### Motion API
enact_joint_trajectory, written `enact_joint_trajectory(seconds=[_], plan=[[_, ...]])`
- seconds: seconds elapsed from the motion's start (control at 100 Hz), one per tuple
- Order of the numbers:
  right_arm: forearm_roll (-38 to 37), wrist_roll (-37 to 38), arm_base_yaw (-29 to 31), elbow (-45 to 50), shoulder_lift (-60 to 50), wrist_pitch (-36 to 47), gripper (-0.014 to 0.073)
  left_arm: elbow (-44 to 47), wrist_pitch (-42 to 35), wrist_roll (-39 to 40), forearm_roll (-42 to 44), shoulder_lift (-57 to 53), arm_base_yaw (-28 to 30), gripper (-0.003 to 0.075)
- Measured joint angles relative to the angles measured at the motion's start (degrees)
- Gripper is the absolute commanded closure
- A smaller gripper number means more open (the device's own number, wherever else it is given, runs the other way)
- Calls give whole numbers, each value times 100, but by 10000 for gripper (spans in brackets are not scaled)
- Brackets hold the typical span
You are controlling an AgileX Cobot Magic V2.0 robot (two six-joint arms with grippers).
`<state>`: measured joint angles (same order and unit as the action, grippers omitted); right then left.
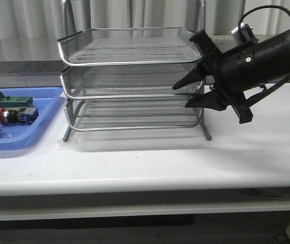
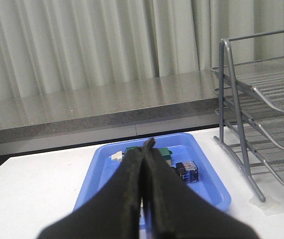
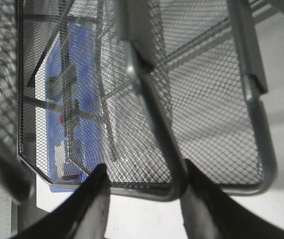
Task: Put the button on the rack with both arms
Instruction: 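Reach the right gripper into the middle wire tray's front edge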
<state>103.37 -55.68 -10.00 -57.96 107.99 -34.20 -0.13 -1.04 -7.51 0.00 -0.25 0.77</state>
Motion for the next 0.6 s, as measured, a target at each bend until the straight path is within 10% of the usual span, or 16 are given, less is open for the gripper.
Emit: enact_joint_trajectory(seconds=[0.6], plan=[[90, 79, 0, -289, 309, -101, 519, 0, 0, 0, 0, 0, 0, 741]])
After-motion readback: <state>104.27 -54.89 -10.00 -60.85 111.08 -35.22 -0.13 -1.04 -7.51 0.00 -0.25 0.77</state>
